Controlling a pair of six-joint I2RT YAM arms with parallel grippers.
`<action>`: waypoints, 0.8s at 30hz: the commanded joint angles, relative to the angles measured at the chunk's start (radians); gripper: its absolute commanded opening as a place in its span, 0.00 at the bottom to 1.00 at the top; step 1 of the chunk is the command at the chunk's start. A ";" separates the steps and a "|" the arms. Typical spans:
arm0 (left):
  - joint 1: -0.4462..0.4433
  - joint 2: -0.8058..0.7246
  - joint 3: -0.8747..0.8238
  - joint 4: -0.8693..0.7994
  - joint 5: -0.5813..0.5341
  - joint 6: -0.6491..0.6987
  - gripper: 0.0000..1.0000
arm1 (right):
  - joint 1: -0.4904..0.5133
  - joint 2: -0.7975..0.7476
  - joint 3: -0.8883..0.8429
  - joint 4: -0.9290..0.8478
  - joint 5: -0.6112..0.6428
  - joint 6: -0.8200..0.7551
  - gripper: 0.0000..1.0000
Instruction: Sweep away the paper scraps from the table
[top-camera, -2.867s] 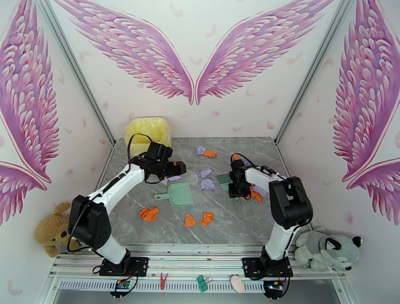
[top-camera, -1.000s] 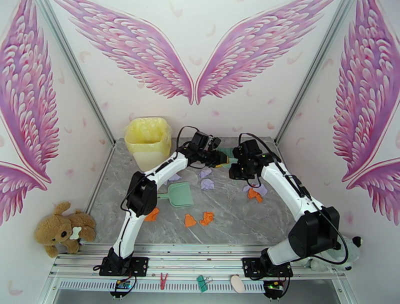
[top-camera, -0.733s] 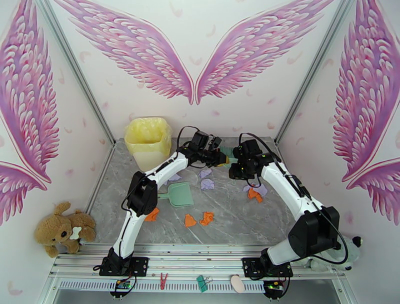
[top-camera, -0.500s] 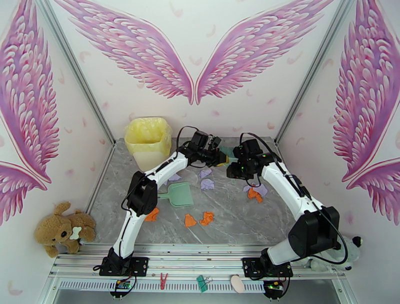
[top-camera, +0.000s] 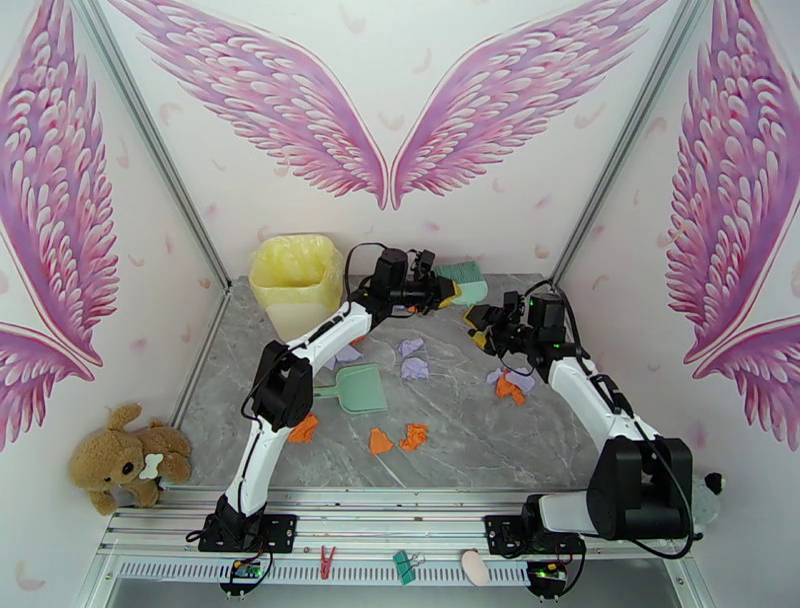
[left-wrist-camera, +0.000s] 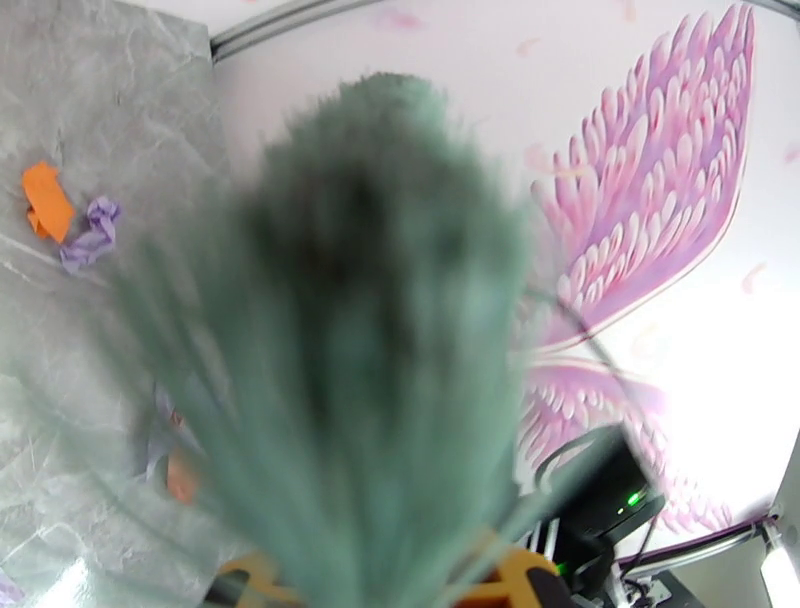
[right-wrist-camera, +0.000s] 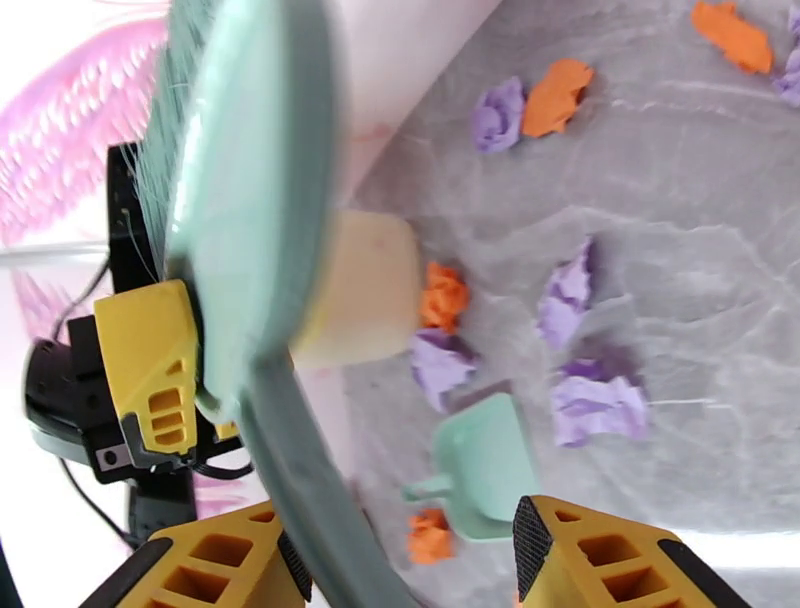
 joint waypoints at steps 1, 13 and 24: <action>0.001 -0.011 0.044 0.117 -0.079 -0.106 0.00 | -0.008 -0.023 -0.058 0.366 -0.027 0.263 0.59; 0.000 -0.007 0.027 0.137 -0.123 -0.152 0.00 | -0.027 0.019 -0.059 0.573 0.090 0.377 0.50; 0.000 -0.004 0.027 0.142 -0.112 -0.164 0.00 | -0.037 0.078 0.001 0.612 0.123 0.395 0.39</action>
